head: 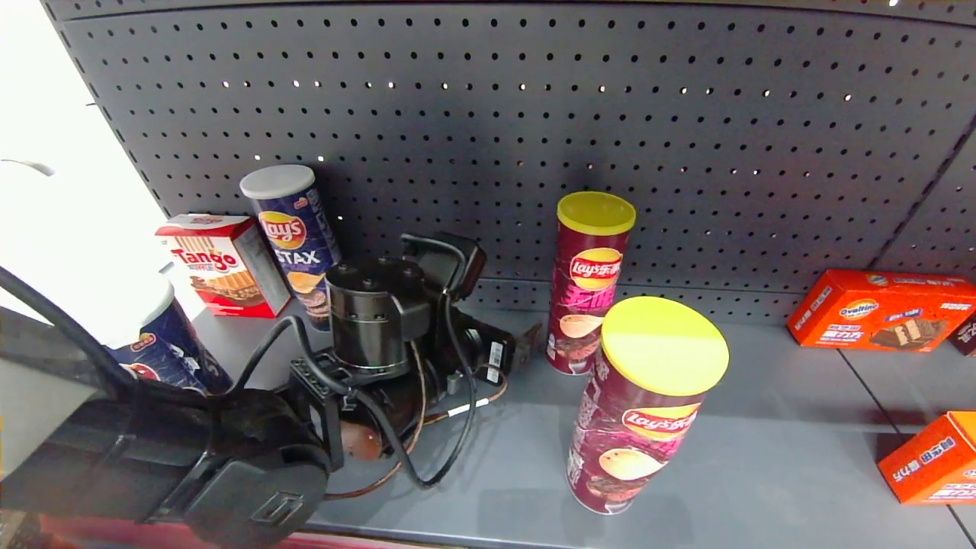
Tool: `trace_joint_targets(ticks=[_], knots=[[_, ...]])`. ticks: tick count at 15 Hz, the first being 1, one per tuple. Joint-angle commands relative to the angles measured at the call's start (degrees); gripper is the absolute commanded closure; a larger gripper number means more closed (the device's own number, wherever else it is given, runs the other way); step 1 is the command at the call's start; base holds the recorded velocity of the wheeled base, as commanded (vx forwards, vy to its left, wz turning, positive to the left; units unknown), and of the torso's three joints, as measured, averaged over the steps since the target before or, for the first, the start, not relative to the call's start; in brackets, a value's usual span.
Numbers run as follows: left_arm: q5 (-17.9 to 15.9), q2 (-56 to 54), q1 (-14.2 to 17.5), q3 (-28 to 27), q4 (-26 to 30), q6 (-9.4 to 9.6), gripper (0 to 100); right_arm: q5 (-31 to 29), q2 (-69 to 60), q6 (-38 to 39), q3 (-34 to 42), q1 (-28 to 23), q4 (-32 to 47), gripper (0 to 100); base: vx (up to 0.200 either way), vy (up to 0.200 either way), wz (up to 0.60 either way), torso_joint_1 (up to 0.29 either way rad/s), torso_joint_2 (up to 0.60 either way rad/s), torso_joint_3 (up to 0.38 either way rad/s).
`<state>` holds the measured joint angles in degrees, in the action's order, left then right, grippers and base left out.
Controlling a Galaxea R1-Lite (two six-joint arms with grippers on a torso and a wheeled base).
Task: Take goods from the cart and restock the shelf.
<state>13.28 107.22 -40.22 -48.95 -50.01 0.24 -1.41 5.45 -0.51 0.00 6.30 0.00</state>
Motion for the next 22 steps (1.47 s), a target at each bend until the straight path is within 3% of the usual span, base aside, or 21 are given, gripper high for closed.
trace_joint_targets(ticks=[1,9,12,13,15,16,17,20,21,22], knots=[[0.17,-5.44,-0.13,3.68,-0.36,1.43,0,0.01,0.09,-0.02,0.0,0.03,0.0,0,0.0,0.0,0.0,0.0,0.0,0.0],[-0.18,-21.0,-4.7,26.36,-14.95,2.74,0,0.01,0.09,-0.02,0.0,0.03,0.0,0,0.0,0.0,0.0,0.0,0.0,0.0],[-0.18,-28.82,-11.46,36.46,-17.67,2.83,0,0.01,0.09,-0.02,0.0,0.03,0.0,0,0.0,0.0,0.0,0.0,0.0,0.0],[-0.27,-32.33,-13.4,39.45,-17.67,3.54,0,0.01,0.09,-0.02,0.0,0.03,0.0,0,0.0,0.0,0.0,0.0,0.0,0.0],[0.08,-40.51,-18.93,44.81,-16.79,7.84,0,0.01,0.09,-0.02,0.0,0.03,0.0,0,0.0,0.0,0.0,0.0,0.0,0.0],[0.08,-41.03,-19.11,45.34,-16.79,8.02,0,0.01,0.09,-0.02,0.0,0.03,0.0,0,0.0,0.0,0.0,0.0,0.0,0.0],[-0.09,-46.84,-19.99,48.95,-14.42,8.46,0,0.01,0.09,-0.02,0.0,0.03,0.0,0,0.0,0.0,0.0,0.0,0.0,0.0],[-0.27,-66.0,-18.32,48.95,6.59,8.46,0,0.01,0.09,-0.02,0.0,0.03,0.0,0,0.0,0.0,0.0,0.0,0.0,0.0],[-0.27,-69.25,-17.09,48.95,9.31,8.55,0,0.01,0.09,-0.02,0.0,0.03,0.0,0,0.0,0.0,0.0,0.0,0.0,0.0],[-0.36,-71.88,-12.25,48.95,12.21,8.55,0,0.01,0.09,-0.02,0.0,0.03,0.0,0,0.0,0.0,0.0,0.0,0.0,0.0]])
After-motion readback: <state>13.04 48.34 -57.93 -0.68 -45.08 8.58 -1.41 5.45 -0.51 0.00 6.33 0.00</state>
